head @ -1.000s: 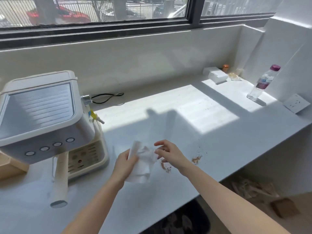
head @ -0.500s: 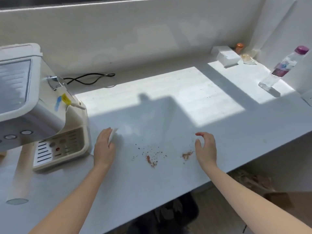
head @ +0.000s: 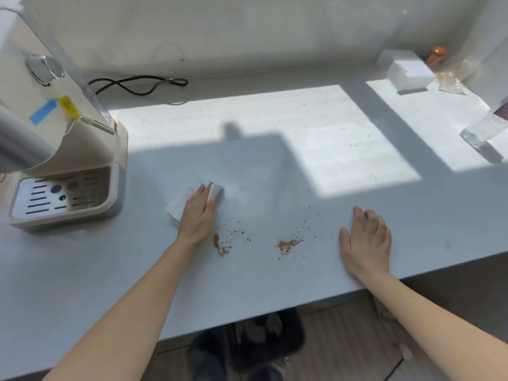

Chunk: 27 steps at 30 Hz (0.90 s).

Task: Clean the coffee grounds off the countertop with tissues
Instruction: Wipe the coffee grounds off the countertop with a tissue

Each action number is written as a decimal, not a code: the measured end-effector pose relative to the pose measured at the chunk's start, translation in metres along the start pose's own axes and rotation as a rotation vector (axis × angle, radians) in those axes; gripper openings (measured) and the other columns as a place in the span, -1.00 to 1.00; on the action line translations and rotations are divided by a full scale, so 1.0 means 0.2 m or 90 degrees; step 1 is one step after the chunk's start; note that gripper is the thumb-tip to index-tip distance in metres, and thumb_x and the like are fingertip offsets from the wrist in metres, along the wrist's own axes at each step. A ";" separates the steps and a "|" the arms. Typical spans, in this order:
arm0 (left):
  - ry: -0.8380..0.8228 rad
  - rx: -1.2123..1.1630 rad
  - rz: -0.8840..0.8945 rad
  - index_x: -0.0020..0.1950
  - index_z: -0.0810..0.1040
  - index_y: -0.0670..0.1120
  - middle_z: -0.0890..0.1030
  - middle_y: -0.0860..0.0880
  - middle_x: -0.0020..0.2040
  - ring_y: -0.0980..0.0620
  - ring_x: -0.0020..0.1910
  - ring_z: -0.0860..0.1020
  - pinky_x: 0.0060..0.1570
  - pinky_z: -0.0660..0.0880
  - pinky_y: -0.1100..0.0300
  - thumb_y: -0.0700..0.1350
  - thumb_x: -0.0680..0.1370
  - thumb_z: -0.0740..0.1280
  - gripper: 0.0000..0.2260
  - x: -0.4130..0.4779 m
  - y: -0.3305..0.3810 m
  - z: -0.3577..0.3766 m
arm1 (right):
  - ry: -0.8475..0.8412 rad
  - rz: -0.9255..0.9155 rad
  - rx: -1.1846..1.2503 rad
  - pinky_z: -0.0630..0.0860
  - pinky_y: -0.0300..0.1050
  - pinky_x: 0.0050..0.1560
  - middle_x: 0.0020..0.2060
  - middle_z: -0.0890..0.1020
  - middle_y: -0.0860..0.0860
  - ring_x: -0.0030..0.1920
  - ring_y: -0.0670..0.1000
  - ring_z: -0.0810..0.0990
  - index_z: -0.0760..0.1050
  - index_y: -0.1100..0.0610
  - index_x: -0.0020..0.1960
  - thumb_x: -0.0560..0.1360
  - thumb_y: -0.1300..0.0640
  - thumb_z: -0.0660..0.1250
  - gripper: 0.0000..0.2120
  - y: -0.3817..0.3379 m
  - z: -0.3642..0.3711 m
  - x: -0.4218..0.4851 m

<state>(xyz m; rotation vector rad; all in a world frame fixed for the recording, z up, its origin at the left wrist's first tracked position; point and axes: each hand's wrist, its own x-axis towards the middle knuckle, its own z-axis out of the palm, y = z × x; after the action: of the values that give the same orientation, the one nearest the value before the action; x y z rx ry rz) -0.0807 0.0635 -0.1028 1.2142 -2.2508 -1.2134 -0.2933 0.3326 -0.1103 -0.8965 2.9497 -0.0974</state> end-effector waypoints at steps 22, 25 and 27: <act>-0.111 -0.187 -0.086 0.42 0.07 0.20 0.09 0.28 0.42 0.37 0.38 0.02 0.34 -0.14 0.44 0.02 0.64 0.03 -0.64 -0.63 0.36 0.51 | -0.004 -0.029 0.050 0.06 0.15 0.47 0.40 0.25 0.25 0.43 0.23 0.17 0.11 0.24 0.47 0.57 0.02 0.12 -0.45 0.01 -0.04 0.00; -0.074 -0.334 -0.190 0.46 0.26 0.03 0.29 0.13 0.46 0.19 0.44 0.19 0.45 0.06 0.19 0.06 0.63 0.05 -0.60 -0.64 0.39 0.48 | 0.003 -0.029 0.061 0.06 0.16 0.48 0.40 0.25 0.25 0.43 0.23 0.16 0.11 0.23 0.46 0.57 0.02 0.12 -0.46 0.01 -0.02 0.00; -0.036 -0.426 -0.242 0.37 0.41 0.03 0.46 0.07 0.35 0.02 0.40 0.33 0.43 0.21 0.06 0.07 0.63 0.03 -0.63 -0.63 0.42 0.42 | 0.009 -0.028 0.066 0.07 0.16 0.48 0.39 0.25 0.24 0.43 0.23 0.17 0.12 0.22 0.46 0.56 0.01 0.12 -0.46 0.01 -0.02 0.00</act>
<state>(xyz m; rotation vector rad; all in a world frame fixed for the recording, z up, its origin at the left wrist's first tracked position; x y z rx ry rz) -0.1012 0.2328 -0.0709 1.3444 -1.4541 -1.9458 -0.2957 0.3342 -0.1073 -0.9509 2.9077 -0.2563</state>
